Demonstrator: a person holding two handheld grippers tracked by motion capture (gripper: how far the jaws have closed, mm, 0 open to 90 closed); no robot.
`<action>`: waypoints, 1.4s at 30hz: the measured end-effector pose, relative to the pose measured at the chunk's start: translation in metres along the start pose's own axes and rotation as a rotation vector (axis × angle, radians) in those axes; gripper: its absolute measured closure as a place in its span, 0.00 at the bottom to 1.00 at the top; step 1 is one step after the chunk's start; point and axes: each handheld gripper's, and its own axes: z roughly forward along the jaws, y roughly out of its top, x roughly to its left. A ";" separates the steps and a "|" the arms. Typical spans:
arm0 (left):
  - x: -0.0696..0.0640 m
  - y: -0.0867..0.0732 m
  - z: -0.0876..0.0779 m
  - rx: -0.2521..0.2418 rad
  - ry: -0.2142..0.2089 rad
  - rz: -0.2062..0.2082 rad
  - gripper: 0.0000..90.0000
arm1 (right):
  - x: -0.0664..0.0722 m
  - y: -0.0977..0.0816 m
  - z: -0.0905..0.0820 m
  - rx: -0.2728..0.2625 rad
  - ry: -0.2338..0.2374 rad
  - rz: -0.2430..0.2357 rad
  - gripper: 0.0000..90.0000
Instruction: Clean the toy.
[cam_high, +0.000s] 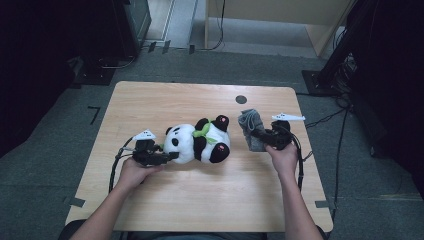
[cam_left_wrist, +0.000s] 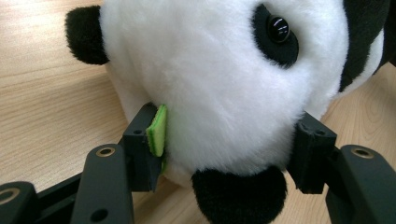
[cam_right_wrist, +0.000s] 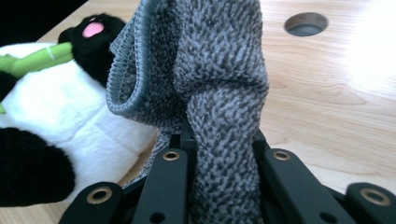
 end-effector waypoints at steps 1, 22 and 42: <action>0.000 0.000 0.000 -0.004 0.001 0.005 0.43 | -0.003 0.000 -0.001 0.000 -0.006 0.004 0.87; -0.002 -0.001 -0.004 -0.005 0.021 0.019 0.43 | -0.062 -0.008 0.011 0.087 -0.092 0.083 0.86; -0.002 -0.002 -0.004 -0.016 0.026 0.031 0.41 | -0.071 -0.020 0.022 0.120 -0.170 0.121 0.56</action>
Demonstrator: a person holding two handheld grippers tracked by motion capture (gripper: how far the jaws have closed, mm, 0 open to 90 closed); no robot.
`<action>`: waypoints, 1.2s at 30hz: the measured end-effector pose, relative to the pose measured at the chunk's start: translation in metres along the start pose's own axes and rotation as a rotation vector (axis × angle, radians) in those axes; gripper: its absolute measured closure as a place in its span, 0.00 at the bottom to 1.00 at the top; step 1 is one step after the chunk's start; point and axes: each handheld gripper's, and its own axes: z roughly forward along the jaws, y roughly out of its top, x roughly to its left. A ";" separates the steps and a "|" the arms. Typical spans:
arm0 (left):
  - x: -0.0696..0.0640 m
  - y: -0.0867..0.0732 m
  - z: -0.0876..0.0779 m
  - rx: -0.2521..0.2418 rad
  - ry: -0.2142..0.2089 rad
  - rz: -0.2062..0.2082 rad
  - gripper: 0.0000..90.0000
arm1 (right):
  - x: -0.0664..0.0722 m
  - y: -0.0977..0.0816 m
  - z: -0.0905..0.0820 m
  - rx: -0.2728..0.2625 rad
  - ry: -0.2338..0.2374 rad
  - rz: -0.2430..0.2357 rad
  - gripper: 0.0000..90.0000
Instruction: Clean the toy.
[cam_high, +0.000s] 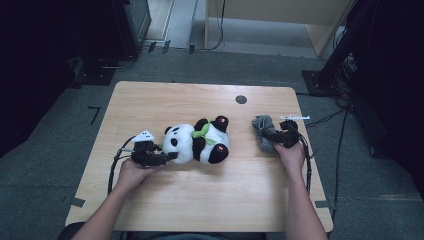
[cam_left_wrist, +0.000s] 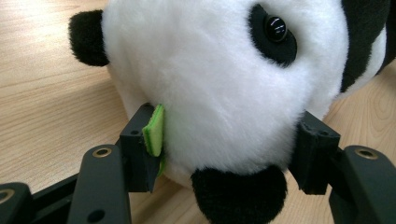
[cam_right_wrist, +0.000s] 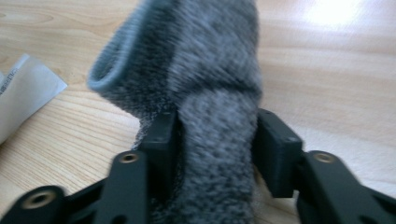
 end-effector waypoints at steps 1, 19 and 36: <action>0.000 0.000 0.000 -0.001 0.001 0.000 0.41 | 0.000 0.001 -0.001 -0.009 0.000 -0.005 0.53; -0.001 0.000 -0.001 -0.003 0.006 0.008 0.37 | 0.035 0.010 -0.034 -0.126 0.054 -0.124 0.49; 0.001 0.000 -0.002 0.009 -0.004 0.013 0.35 | 0.053 0.004 -0.047 -0.158 0.112 -0.191 0.46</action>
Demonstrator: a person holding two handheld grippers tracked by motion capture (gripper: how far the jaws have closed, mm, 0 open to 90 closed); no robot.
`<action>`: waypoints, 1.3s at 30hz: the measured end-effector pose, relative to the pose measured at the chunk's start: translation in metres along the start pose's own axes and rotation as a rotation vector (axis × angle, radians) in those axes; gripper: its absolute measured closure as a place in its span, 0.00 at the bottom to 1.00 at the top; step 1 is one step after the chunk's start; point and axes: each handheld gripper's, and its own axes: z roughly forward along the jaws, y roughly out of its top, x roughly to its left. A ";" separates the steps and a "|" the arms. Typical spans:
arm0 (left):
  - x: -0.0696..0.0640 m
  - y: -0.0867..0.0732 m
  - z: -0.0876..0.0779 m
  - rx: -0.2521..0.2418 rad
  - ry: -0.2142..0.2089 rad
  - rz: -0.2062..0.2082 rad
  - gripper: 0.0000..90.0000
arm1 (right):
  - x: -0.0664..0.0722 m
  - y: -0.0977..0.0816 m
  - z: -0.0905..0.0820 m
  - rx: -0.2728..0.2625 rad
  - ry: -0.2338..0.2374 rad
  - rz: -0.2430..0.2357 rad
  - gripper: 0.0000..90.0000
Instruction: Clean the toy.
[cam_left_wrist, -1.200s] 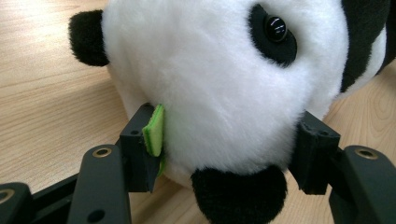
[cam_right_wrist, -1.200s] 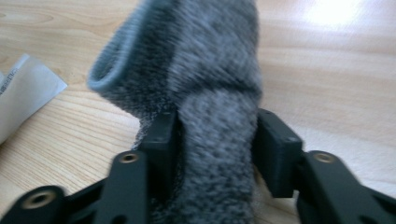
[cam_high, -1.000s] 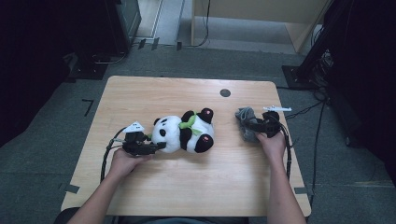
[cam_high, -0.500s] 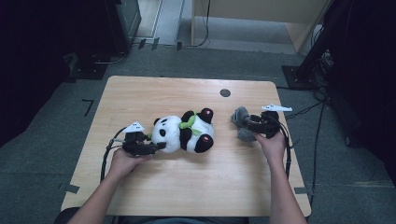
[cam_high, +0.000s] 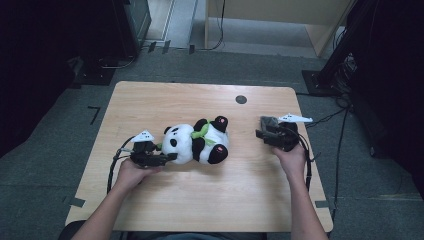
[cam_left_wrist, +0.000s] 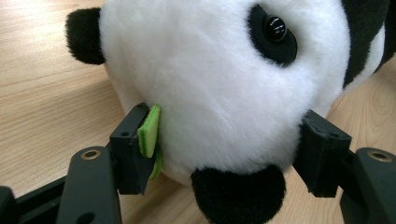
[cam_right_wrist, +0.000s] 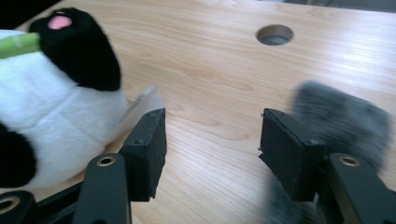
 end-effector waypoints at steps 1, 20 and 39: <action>0.000 0.000 0.000 0.000 0.000 0.000 0.35 | 0.002 -0.001 0.000 -0.003 0.008 0.000 0.46; 0.002 0.002 -0.001 -0.002 -0.006 -0.016 0.36 | 0.056 0.000 0.035 0.025 0.177 -0.142 0.46; 0.007 0.008 -0.002 0.013 -0.022 -0.049 0.45 | 0.073 0.018 0.048 -0.036 0.220 -0.160 0.49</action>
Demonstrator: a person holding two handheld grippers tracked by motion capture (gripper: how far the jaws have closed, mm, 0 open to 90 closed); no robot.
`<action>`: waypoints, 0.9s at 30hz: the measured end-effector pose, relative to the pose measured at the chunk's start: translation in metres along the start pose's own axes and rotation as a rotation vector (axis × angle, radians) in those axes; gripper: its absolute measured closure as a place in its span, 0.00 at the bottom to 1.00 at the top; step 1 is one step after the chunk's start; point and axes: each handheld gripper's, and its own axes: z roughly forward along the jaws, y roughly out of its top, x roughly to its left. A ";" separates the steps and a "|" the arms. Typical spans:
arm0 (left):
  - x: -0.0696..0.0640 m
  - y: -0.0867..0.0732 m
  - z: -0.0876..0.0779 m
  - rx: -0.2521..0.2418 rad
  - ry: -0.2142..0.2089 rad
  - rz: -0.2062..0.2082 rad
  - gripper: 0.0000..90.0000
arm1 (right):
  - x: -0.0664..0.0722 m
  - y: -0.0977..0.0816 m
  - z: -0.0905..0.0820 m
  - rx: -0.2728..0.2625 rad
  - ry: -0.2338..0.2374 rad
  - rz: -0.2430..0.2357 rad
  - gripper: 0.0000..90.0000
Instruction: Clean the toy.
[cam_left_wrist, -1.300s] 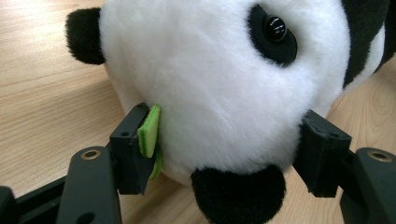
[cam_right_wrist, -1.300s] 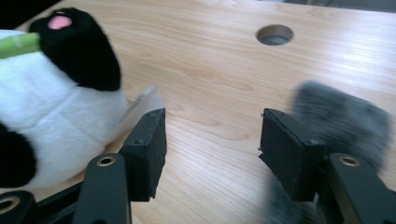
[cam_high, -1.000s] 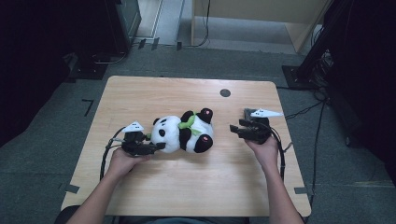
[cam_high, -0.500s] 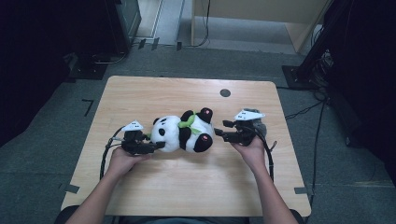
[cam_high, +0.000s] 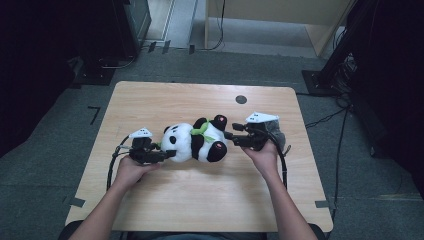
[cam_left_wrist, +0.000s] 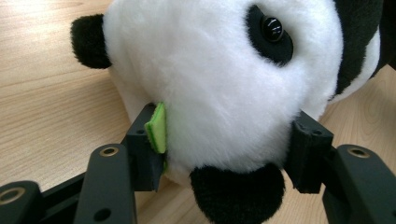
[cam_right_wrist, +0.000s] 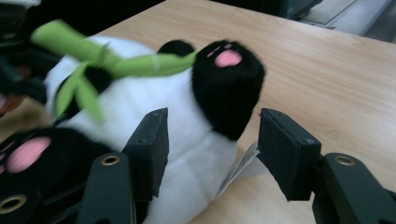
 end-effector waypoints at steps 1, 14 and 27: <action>0.000 0.001 0.000 0.000 -0.001 -0.003 0.46 | 0.004 -0.003 -0.005 0.007 0.006 -0.009 0.49; -0.002 0.002 0.000 0.004 0.014 0.007 0.46 | 0.032 -0.028 -0.031 0.068 0.105 -0.101 0.47; -0.003 0.002 0.000 0.004 0.016 0.008 0.45 | 0.057 -0.036 -0.009 0.038 0.074 -0.109 0.47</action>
